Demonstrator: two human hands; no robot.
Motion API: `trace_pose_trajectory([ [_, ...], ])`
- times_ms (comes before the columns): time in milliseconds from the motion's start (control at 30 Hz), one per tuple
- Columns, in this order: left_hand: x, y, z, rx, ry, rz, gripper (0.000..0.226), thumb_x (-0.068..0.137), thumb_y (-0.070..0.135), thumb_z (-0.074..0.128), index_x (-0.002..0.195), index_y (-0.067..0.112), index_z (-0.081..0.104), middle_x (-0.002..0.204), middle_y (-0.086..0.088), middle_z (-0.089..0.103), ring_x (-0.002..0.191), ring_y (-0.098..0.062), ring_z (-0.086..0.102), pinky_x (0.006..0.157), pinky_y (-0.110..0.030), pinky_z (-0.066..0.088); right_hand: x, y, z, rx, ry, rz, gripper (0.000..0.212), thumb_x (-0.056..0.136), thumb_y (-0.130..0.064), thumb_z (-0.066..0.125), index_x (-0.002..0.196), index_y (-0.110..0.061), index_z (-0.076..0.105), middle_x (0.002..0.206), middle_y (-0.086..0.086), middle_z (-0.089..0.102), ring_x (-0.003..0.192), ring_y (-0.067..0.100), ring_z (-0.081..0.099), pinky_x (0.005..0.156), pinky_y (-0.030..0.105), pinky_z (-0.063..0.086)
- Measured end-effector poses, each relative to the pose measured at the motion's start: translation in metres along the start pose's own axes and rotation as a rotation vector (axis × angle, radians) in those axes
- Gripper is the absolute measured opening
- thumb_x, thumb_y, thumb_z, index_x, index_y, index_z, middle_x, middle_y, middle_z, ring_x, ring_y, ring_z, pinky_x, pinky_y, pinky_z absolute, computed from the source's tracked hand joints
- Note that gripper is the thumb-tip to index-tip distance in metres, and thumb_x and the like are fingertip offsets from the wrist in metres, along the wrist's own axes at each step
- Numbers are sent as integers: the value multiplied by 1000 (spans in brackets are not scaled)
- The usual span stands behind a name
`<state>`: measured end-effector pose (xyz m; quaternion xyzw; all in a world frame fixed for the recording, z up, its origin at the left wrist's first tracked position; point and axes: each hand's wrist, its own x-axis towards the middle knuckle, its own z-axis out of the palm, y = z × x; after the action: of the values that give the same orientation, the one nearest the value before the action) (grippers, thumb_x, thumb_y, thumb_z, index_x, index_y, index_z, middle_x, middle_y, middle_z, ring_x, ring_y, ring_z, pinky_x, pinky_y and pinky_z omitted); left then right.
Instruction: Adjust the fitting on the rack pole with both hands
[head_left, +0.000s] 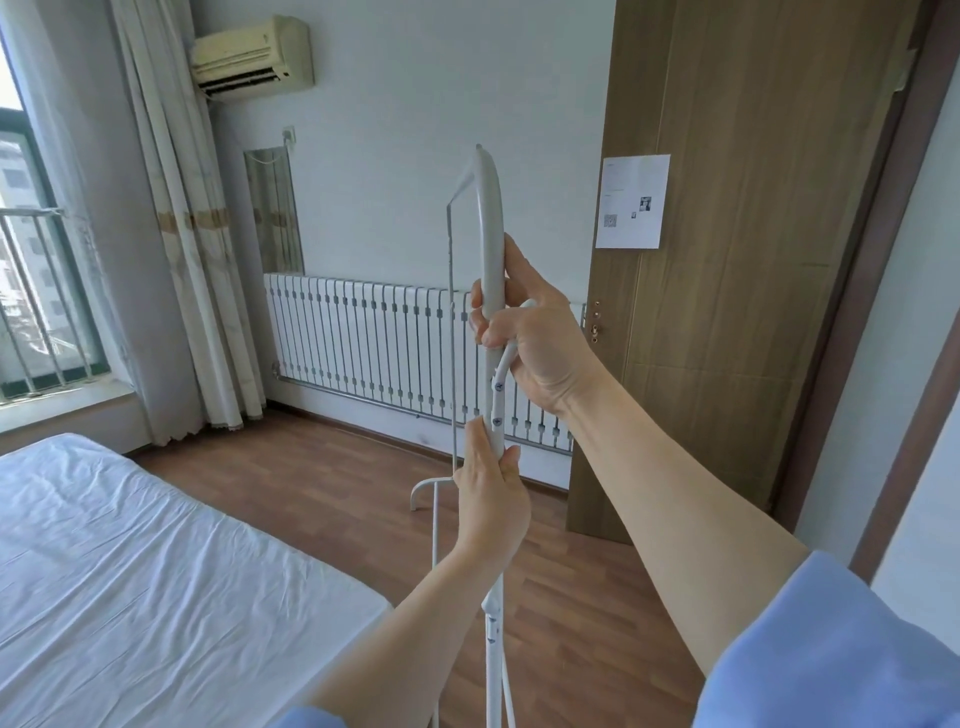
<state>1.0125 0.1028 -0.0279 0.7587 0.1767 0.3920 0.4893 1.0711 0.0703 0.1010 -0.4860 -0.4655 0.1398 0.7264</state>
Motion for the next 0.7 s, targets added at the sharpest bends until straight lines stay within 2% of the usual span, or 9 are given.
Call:
trace_pose_trajectory([
  [133, 23, -5, 22, 13, 21, -6, 26, 92, 11, 35, 83, 34, 26, 79, 2, 42, 90, -37, 46, 72, -43, 39, 21, 9, -20, 21, -22, 3, 91, 56, 12, 45, 138, -27, 47, 81, 5, 46, 74, 20, 41, 77, 33, 39],
  [233, 41, -11, 34, 24, 38, -17, 25, 92, 11, 35, 86, 33, 26, 86, -1, 46, 91, -36, 46, 72, -42, 39, 37, 18, -32, 45, -40, 9, 88, 57, 12, 44, 134, -30, 48, 80, 5, 46, 75, 20, 41, 79, 35, 39],
  [367, 69, -21, 47, 16, 74, -25, 33, 91, 7, 34, 77, 36, 26, 88, -5, 48, 91, -36, 47, 67, -38, 37, 64, 34, -46, 65, -76, 12, 89, 57, 12, 45, 136, -28, 48, 80, 5, 46, 72, 19, 41, 77, 34, 38],
  [533, 109, -38, 63, 27, 95, -24, 30, 90, 8, 33, 82, 36, 26, 87, -6, 49, 87, -36, 46, 69, -43, 38, 101, 54, -63, 69, -98, 9, 87, 56, 12, 44, 134, -27, 48, 80, 6, 45, 69, 18, 42, 75, 32, 40],
  [600, 126, -46, 69, 23, 102, -23, 34, 87, 3, 30, 81, 36, 25, 85, -5, 48, 86, -36, 45, 67, -41, 38, 116, 63, -71, 88, -112, 13, 88, 57, 13, 44, 135, -27, 47, 80, 7, 45, 69, 18, 41, 74, 30, 41],
  [700, 150, -54, 82, 32, 109, -39, 32, 85, 1, 27, 85, 32, 26, 96, -7, 55, 92, -36, 47, 64, -34, 37, 140, 76, -84, 105, -140, 12, 83, 58, 13, 44, 129, -30, 50, 80, 6, 45, 68, 18, 41, 73, 30, 41],
])
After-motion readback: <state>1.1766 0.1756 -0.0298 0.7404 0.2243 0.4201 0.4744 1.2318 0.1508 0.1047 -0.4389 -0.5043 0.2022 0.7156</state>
